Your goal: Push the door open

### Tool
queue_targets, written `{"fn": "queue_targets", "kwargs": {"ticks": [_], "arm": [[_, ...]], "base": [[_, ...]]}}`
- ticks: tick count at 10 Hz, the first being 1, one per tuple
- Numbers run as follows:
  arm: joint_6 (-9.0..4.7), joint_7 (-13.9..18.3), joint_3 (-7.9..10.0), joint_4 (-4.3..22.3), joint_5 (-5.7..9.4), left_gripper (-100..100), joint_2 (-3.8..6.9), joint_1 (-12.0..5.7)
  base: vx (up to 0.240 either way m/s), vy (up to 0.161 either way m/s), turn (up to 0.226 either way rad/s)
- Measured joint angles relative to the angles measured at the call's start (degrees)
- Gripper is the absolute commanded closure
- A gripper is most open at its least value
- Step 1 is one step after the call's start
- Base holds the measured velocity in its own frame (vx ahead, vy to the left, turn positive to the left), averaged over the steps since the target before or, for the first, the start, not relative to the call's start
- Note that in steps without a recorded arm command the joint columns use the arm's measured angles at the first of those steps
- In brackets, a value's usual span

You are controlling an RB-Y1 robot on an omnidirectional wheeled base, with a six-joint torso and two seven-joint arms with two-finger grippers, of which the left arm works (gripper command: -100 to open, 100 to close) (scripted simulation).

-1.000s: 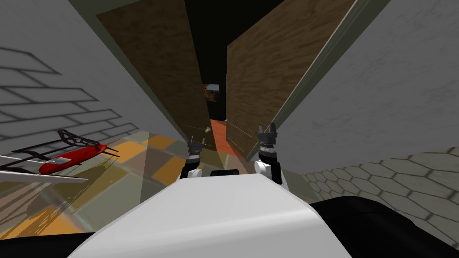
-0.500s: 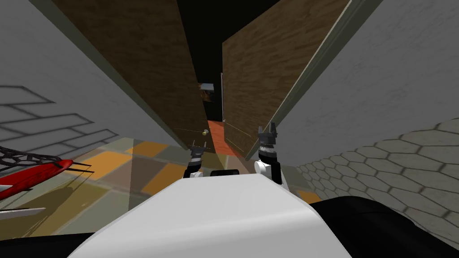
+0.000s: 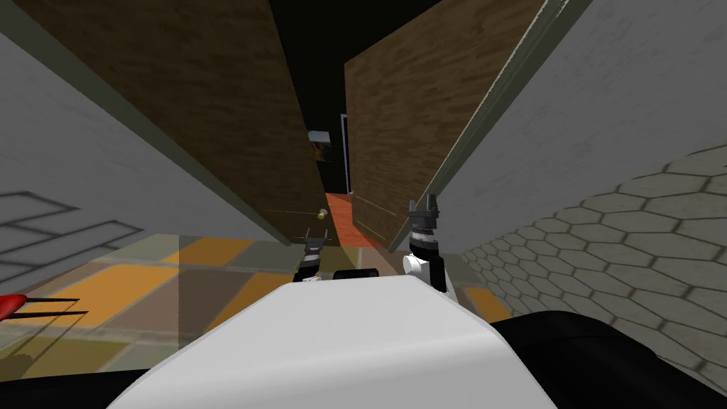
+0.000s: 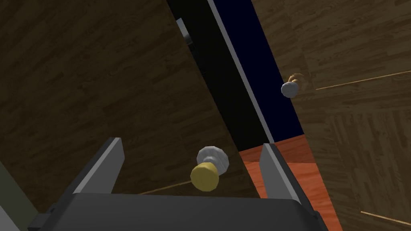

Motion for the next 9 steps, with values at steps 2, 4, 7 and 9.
{"fn": "queue_targets", "kwargs": {"ticks": [2, 4, 7, 9], "arm": [[-0.8, 2.01, -0.46, 1.87, 1.2, -100, 0.46, -0.17], [-2.05, 4.34, -1.11, 4.42, 2.52, -100, 0.87, -0.47], [-3.98, 8.19, -2.16, 9.15, 4.98, -100, 1.42, -1.38], [-4.82, 11.16, -2.83, 11.64, 6.95, -100, 2.06, -1.63]], "base": [[0.032, 0.076, -0.156], [0.019, 0.078, -0.1], [0.041, 0.111, -0.178], [0.046, 0.134, -0.163]]}}
